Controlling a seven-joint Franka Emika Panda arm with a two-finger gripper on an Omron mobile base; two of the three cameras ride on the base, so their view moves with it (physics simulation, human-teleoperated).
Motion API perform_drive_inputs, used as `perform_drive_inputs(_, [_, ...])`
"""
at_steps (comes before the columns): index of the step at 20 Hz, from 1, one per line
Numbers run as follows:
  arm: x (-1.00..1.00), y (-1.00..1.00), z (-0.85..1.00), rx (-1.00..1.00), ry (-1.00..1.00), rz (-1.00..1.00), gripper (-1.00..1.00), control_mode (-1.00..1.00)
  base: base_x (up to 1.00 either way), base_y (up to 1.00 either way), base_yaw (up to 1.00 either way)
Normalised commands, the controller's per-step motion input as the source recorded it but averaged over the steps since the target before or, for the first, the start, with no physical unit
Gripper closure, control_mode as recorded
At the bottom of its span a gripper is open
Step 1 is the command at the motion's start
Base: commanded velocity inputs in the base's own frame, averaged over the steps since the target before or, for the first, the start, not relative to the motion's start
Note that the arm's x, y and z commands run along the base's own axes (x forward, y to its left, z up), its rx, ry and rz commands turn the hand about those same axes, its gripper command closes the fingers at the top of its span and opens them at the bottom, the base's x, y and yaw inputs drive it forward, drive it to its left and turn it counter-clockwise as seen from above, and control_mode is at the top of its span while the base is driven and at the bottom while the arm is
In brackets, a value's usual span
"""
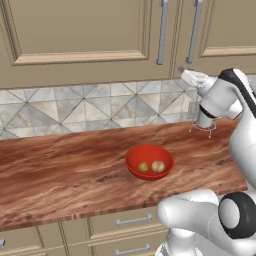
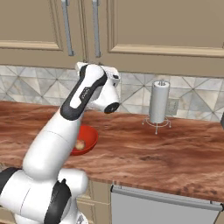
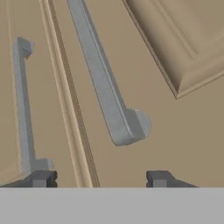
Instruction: Open the cabinet. Pick the apple and peach from the cabinet and place them into the bowl. Then close the cabinet.
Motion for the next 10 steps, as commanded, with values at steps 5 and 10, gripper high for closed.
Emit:
perform_drive_inputs(5, [-0.18,0.06,0.91,0.17,-0.32,0.21,-1.00,-1.00,0.00,0.00,0.00])
perform_drive_inputs(10, [-0.37,0.00,0.66,0.07,-0.17,0.24,-1.00,-1.00,0.00,0.00,0.00])
